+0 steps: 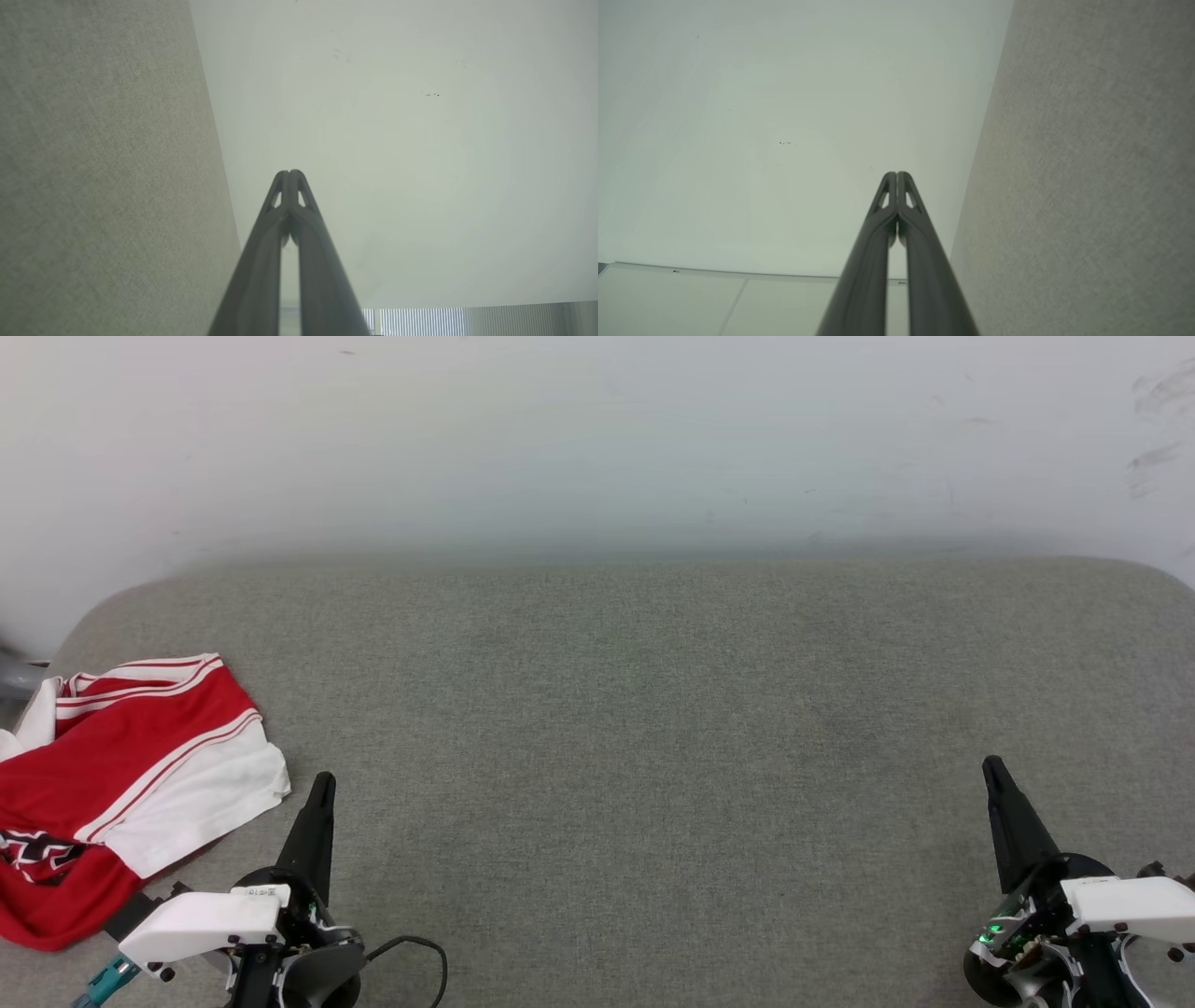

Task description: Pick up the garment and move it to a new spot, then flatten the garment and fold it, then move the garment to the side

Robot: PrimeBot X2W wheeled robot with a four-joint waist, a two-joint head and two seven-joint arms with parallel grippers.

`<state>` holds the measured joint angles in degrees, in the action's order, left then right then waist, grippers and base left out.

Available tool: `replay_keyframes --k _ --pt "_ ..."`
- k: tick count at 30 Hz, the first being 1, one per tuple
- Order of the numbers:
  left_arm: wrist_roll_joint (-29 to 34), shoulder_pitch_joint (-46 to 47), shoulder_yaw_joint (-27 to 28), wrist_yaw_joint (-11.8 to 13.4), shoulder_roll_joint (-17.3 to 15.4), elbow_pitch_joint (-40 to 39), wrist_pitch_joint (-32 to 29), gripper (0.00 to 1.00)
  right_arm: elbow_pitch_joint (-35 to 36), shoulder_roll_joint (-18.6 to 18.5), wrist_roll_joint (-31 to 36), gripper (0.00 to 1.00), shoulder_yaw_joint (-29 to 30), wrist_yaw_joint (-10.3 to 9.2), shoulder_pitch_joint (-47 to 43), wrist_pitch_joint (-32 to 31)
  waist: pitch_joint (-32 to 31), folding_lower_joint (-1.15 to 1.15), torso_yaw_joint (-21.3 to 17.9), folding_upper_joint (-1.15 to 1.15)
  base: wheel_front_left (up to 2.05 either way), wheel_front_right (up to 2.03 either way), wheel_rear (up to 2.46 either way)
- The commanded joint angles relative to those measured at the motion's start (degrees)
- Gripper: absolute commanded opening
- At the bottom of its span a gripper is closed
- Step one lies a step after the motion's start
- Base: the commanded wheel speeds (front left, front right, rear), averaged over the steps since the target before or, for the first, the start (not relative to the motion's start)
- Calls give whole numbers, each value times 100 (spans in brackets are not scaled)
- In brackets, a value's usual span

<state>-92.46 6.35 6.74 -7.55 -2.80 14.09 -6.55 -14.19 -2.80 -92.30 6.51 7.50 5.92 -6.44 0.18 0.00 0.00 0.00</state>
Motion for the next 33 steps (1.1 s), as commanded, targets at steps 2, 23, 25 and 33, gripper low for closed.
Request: replay_keyframes --k 2,23,25,33 --pt "10 -43 7 -19 8 -3 -12 0 -2 -16 -23 0 -4 -2 72 -12 0 0 0 0 0 0 0" --pt "10 -43 6 -20 8 -3 -12 0 -2 -16 -23 0 -4 -2 72 -12 0 0 0 0 0 0 0" --pt "10 -43 3 -19 8 -3 -12 0 -2 -16 -23 0 -3 -2 72 -12 0 0 0 0 0 0 0" --pt "10 -43 3 -20 8 -3 -12 0 -2 -16 -23 0 -3 -2 72 -12 0 0 0 0 0 0 0"
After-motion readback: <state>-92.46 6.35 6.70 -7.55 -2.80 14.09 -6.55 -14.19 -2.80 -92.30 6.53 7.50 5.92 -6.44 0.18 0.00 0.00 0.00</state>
